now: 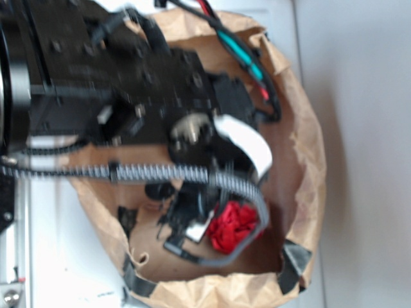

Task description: Grab the red paper.

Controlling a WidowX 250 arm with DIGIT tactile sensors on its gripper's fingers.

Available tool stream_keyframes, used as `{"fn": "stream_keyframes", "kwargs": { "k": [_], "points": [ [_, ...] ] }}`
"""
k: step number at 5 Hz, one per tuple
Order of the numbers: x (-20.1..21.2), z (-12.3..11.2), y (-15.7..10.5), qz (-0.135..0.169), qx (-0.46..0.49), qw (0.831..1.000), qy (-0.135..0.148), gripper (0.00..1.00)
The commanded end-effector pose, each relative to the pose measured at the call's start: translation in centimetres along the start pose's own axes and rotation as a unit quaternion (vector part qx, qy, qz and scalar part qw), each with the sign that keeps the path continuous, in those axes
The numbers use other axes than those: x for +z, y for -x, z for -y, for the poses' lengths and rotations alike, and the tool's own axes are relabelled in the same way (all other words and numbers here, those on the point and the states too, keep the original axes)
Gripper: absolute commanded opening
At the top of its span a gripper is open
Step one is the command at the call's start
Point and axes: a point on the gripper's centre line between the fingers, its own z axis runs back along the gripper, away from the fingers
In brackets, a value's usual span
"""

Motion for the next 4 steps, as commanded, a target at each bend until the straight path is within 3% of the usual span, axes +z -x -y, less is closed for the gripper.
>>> {"fn": "stream_keyframes", "kwargs": {
  "k": [1,4],
  "points": [
    [0.1,3.2,-1.0,-0.013,-0.033,0.999,0.021,1.0],
    [-3.3,3.9,-1.7,-0.003,-0.037,0.999,-0.021,1.0]
  ]
}}
